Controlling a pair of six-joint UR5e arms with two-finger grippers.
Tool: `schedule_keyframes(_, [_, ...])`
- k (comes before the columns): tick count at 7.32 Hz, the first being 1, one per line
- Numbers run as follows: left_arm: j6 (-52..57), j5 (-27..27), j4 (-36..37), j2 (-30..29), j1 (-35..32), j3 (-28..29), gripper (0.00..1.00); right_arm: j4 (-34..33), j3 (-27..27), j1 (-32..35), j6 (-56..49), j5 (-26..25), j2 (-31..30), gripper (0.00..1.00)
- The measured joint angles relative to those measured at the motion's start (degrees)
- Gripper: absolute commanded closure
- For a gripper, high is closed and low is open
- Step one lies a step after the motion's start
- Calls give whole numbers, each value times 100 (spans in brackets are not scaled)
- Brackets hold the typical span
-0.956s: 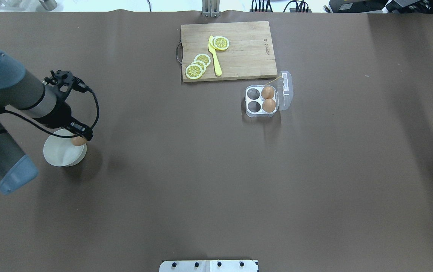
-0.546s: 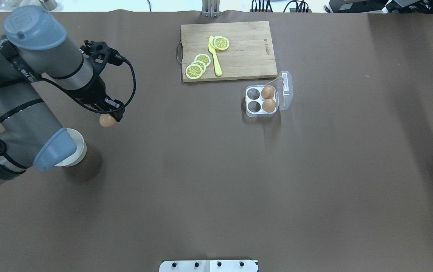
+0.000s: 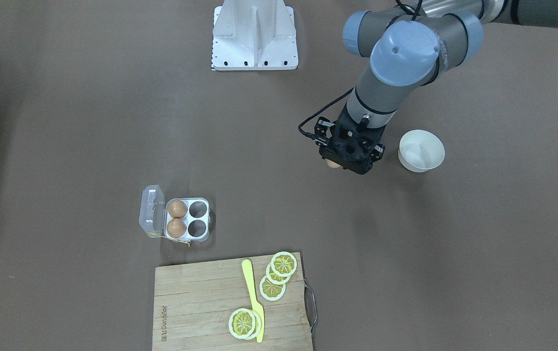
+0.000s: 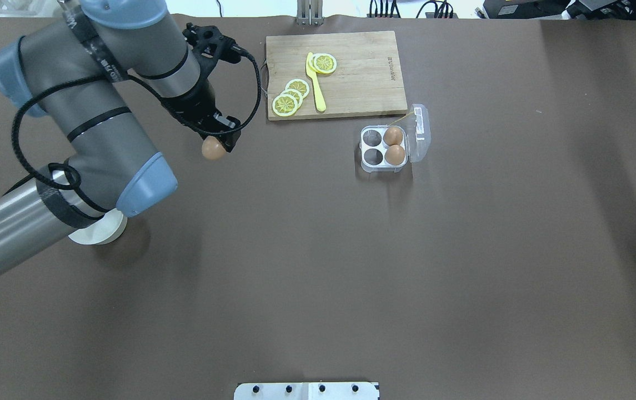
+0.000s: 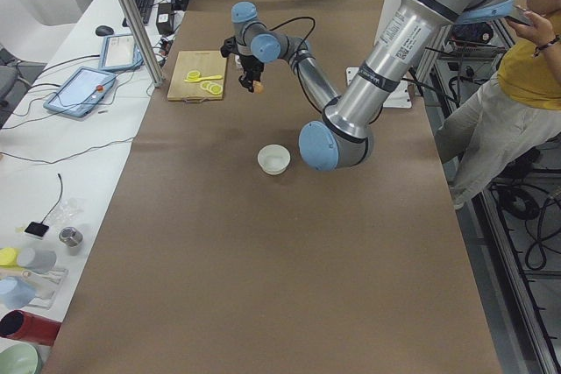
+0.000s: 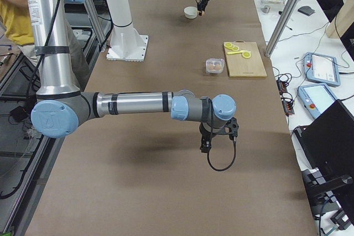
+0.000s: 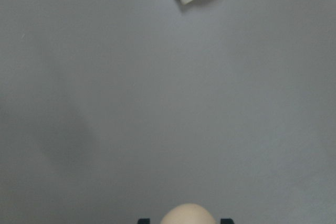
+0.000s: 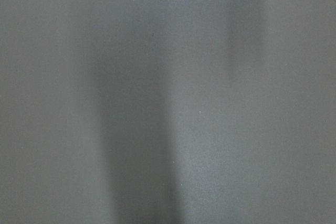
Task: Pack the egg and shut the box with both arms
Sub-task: 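Lift the egg with the left gripper and carry it to the egg box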
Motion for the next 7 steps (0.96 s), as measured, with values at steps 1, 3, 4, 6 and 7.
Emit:
schedule_keyframes(1, [10,-2,-179,-271,56,254,70,4,-8,-5,-2,0,0,0])
schedule_keyframes(3, [5,12,-878,-700,183,939,74,18,-22,-13,-15,-2,0,0])
schedule_keyframes(4, [6,31,-1275,-895,240,1292,74,23,-23,-17,-36,-9,0,0])
schedule_keyframes(6, [13,93,-1782,-1299,386,1900,74,67,-23,-20,-65,-26,0,0])
schedule_keyframes(7, [26,243,-1933,-1517,455,2164,74,144,-38,-27,-70,-31,0,0])
